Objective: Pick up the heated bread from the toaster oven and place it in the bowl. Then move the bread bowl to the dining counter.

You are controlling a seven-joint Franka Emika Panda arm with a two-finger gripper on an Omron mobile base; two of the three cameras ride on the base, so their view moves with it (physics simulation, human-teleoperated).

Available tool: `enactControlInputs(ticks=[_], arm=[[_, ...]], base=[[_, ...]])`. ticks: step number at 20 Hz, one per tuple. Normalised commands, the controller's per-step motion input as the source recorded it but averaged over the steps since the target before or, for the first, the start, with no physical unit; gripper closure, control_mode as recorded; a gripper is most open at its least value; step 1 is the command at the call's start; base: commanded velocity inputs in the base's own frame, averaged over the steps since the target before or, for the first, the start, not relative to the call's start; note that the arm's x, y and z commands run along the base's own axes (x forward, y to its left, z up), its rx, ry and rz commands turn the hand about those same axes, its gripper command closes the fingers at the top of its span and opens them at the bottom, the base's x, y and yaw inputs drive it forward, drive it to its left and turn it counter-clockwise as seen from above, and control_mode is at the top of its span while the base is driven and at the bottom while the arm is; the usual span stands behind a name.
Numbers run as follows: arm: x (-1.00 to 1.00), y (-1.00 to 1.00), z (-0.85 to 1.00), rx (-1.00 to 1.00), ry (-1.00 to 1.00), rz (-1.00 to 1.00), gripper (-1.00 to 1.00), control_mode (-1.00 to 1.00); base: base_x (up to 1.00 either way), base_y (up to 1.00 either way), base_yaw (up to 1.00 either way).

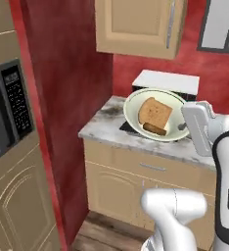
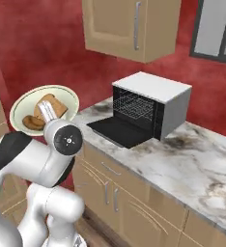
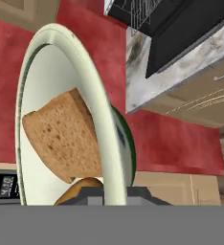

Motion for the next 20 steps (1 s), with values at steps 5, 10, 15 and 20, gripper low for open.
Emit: enactControlInputs(ticks=[5, 10, 15, 20], arm=[[0.0, 0.0, 0.0, 0.0, 0.0, 0.0, 1.0, 1.0], [0.0, 0.0, 0.0, 0.0, 0.0, 0.0, 1.0, 1.0], [0.0, 0.0, 0.0, 0.0, 0.0, 0.0, 1.0, 1.0], [0.0, 0.0, 0.0, 0.0, 0.0, 0.0, 1.0, 1.0]], base=[[-0.35, 0.01, 1.0], [-0.24, 0.01, 1.0], [-0.21, 0.0, 1.0], [-0.35, 0.0, 1.0]])
